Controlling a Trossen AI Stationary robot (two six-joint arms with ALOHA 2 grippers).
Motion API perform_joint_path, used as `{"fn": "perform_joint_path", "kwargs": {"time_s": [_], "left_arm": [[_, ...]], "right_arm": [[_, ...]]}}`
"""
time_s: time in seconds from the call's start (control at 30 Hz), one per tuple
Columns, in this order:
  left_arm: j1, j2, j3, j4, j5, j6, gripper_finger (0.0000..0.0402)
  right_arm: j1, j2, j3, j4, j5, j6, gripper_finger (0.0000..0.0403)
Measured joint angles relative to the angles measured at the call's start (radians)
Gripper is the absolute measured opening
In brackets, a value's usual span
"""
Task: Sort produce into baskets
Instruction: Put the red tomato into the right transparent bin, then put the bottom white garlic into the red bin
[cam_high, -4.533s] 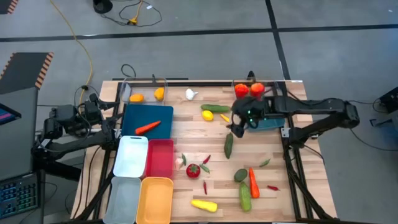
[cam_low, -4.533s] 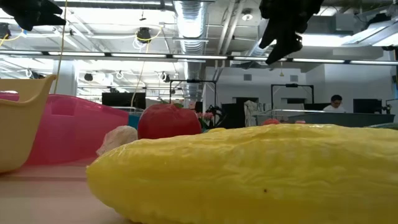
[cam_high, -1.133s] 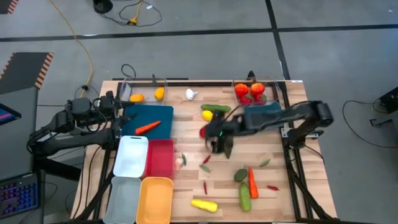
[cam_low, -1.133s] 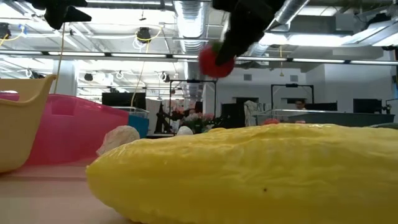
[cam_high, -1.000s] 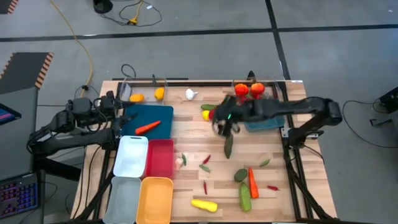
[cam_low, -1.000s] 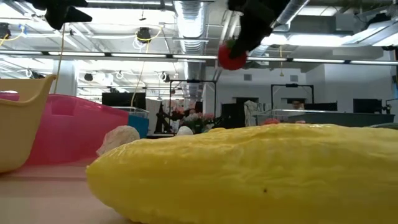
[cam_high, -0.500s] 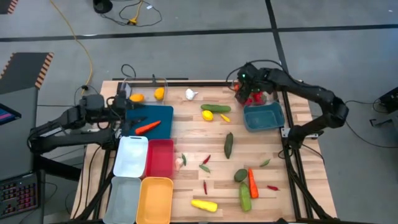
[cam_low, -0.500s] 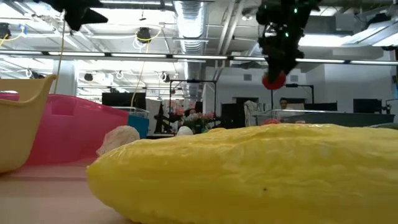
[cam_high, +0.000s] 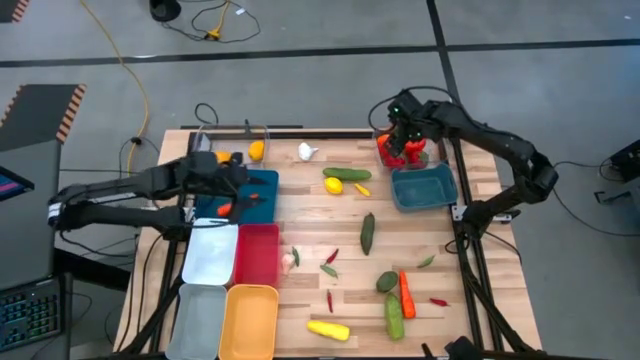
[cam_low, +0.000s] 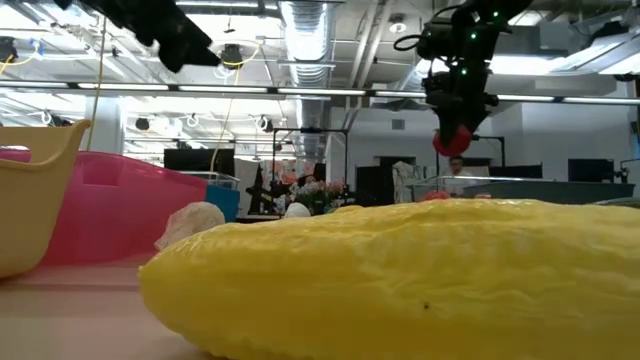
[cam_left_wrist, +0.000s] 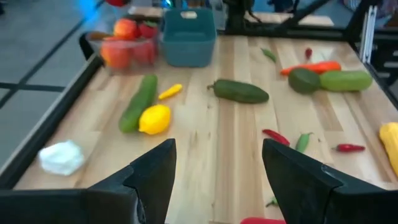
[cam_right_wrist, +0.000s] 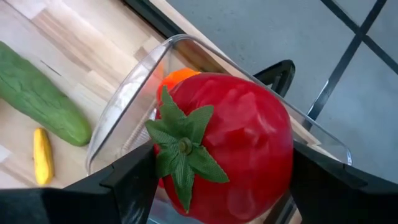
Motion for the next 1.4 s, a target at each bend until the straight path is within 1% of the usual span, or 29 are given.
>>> {"fn": "perform_joint_path", "kwargs": {"time_s": [0.17,0.37,0.53,0.63,0.87,1.13,1.27,1.4], "left_arm": [[-0.036,0.103,0.0,0.086,0.001,0.006,0.0225],[-0.088,0.196,0.0,0.178,0.001,0.026,0.0225],[-0.145,0.253,0.0,0.212,0.001,0.026,0.0225],[-0.182,0.291,0.03,0.201,0.001,0.025,0.0225],[-0.255,0.421,0.172,0.085,-0.005,0.058,0.0225],[-0.322,0.641,0.362,-0.194,-0.02,0.042,0.0225],[-0.356,0.761,0.463,-0.339,-0.06,0.001,0.0225],[-0.378,0.877,0.568,-0.454,-0.064,-0.035,0.0225]], "right_arm": [[-0.001,0.0,0.0,0.0,0.0,-0.023,0.034],[-0.006,0.0,0.0,0.0,0.001,-0.025,0.0372],[-0.006,0.0,0.0,0.0,0.003,-0.025,0.0396],[-0.005,0.0,0.0,0.0,0.003,-0.025,0.0398],[-0.005,0.0,0.0,0.0,0.003,-0.025,0.0394],[-0.004,0.0,0.0,0.0,0.003,-0.025,0.0394],[-0.001,0.0,0.0,0.0,0.002,-0.025,0.0394],[0.005,0.0,0.0,0.0,-0.001,0.003,0.0394]]}}
